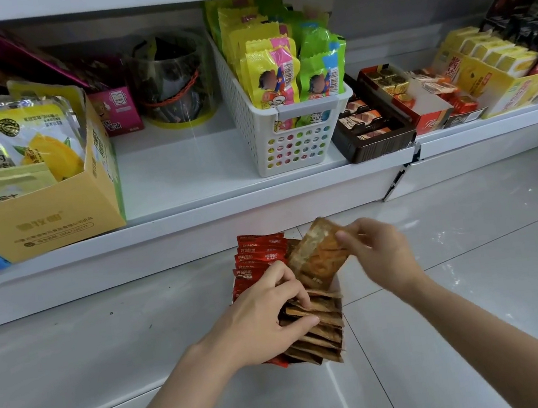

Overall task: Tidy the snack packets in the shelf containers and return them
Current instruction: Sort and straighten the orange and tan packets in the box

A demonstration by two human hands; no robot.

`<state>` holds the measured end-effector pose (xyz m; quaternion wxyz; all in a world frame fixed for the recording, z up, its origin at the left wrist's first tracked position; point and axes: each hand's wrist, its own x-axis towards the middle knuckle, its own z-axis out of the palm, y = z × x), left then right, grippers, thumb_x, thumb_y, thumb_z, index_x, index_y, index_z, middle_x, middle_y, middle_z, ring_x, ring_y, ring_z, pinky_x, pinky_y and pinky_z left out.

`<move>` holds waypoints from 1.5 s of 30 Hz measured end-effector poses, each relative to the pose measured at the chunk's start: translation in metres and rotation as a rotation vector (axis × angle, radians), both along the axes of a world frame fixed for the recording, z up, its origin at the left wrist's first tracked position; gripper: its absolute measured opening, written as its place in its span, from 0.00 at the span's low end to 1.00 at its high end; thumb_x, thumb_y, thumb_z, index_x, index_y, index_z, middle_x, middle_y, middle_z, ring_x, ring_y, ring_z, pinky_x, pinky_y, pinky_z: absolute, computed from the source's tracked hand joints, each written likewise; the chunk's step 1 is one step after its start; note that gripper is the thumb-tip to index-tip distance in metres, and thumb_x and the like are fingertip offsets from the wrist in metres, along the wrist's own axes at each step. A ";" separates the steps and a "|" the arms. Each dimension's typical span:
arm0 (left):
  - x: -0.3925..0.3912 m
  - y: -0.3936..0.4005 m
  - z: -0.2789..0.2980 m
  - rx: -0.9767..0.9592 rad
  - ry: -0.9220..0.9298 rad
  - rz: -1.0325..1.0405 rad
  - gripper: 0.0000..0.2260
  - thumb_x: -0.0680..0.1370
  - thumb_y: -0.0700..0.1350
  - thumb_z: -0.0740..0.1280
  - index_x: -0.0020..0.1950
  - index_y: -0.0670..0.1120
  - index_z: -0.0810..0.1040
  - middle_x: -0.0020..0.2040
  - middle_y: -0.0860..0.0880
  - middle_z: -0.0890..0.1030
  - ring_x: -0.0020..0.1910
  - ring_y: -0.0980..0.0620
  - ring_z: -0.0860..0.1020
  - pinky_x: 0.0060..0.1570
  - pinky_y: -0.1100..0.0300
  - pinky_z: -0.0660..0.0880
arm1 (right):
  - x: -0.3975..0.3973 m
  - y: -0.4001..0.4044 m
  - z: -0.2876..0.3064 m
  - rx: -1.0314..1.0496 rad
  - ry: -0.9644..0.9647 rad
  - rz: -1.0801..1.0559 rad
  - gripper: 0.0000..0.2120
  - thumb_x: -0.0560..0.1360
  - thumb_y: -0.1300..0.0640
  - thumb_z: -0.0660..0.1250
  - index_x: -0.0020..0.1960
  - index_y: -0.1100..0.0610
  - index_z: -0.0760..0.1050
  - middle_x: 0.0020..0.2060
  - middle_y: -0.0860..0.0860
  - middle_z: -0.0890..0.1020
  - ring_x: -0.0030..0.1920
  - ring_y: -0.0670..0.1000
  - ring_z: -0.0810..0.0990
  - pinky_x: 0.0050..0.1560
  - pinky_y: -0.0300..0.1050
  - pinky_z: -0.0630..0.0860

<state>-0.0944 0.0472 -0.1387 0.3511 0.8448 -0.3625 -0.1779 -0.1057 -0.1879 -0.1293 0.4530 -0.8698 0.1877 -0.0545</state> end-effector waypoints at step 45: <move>0.004 -0.031 0.012 -0.255 0.541 0.244 0.19 0.85 0.56 0.51 0.67 0.82 0.56 0.71 0.65 0.69 0.69 0.64 0.69 0.67 0.64 0.64 | -0.007 0.033 0.040 0.547 0.124 -0.076 0.39 0.73 0.47 0.73 0.78 0.56 0.59 0.63 0.55 0.78 0.55 0.52 0.83 0.54 0.54 0.83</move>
